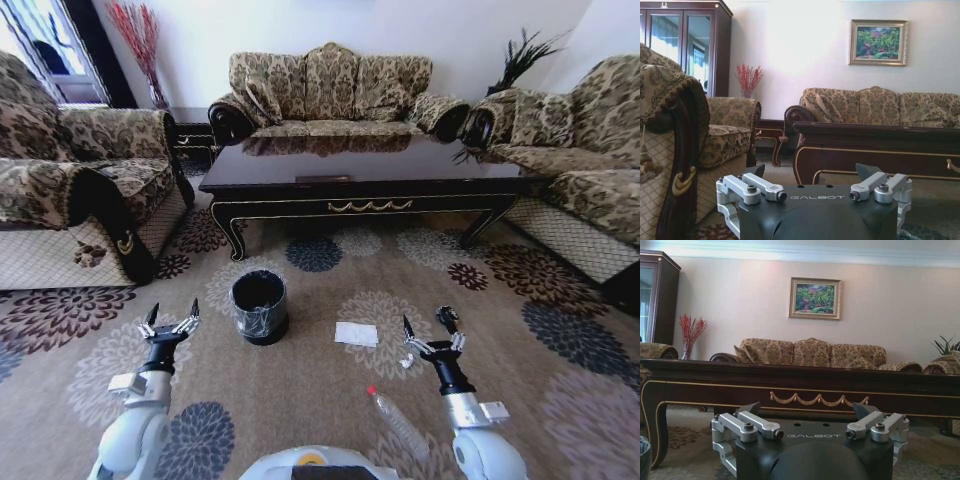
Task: Move to the front of the table and pick up the trash from the floor, then place it into the trash bin.
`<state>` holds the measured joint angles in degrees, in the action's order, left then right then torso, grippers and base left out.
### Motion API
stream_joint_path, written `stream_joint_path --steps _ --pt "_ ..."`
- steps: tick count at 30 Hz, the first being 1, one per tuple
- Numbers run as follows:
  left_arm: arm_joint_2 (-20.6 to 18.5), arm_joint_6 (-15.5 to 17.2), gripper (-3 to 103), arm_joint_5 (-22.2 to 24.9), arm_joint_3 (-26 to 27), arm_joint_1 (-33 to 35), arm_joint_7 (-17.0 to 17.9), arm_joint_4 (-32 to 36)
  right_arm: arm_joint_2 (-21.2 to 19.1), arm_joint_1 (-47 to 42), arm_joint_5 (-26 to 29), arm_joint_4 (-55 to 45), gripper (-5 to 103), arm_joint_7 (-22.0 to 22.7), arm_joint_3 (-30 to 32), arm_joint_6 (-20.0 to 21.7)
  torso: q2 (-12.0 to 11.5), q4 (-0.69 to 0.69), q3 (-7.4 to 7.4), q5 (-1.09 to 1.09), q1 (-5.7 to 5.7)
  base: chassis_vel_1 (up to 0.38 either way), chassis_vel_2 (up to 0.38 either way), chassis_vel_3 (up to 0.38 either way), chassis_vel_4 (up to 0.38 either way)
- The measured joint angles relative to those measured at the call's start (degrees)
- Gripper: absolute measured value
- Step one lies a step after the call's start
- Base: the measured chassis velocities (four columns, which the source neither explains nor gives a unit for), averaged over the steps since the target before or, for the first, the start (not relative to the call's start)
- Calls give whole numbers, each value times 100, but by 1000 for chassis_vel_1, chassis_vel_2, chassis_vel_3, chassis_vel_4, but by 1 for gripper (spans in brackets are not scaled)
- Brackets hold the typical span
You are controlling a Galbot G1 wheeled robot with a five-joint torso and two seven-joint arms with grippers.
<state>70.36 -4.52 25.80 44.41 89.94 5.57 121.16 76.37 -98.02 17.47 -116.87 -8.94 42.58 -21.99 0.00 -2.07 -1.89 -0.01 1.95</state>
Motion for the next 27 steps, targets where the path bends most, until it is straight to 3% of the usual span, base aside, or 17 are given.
stream_joint_path --steps 4,6,7,11,12,14,20,22,23,27 --pt "-344 279 100 332 -11 -241 199 67 -25 -3 2 -16 100 0 2 0 0 -1 0 0 0 0 0 0 0" --pt "-601 684 100 772 -3 -486 497 114 -80 44 10 12 100 1 -51 0 0 -1 0 1 0 0 0 0 0" --pt "-601 684 100 772 -3 -486 497 114 -80 44 10 12 100 1 -51 0 0 -1 0 1 0 0 0 0 0" --pt "-940 1466 100 1664 65 -1029 1229 40 -189 154 14 156 100 1 -221 1 0 0 0 0 0 0 0 0 0" --pt "-940 1466 100 1664 65 -1029 1229 40 -189 154 14 156 100 1 -221 1 0 0 0 0 0 0 0 0 0" --pt "-1112 1811 100 2117 105 -1316 1516 -22 -241 219 12 232 100 0 -306 6 0 1 0 1 0 0 0 0 0" --pt "-1450 2381 100 2740 -19 -1928 1717 -248 -251 226 -18 323 100 0 -354 6 0 -1 -1 1 0 0 0 0 0" --pt "-1655 2940 100 3281 -203 -2223 1901 -316 -246 248 -47 363 100 0 -380 6 0 0 -1 1 1 0 0 0 0" --pt "-1655 2940 100 3281 -203 -2223 1901 -316 -246 248 -47 363 100 0 -380 6 0 0 -1 1 1 0 0 0 0" --pt "-1967 3925 100 4204 -694 -2779 2400 -459 -207 274 -110 431 100 0 -431 6 0 -1 -1 1 1 0 0 0 0"
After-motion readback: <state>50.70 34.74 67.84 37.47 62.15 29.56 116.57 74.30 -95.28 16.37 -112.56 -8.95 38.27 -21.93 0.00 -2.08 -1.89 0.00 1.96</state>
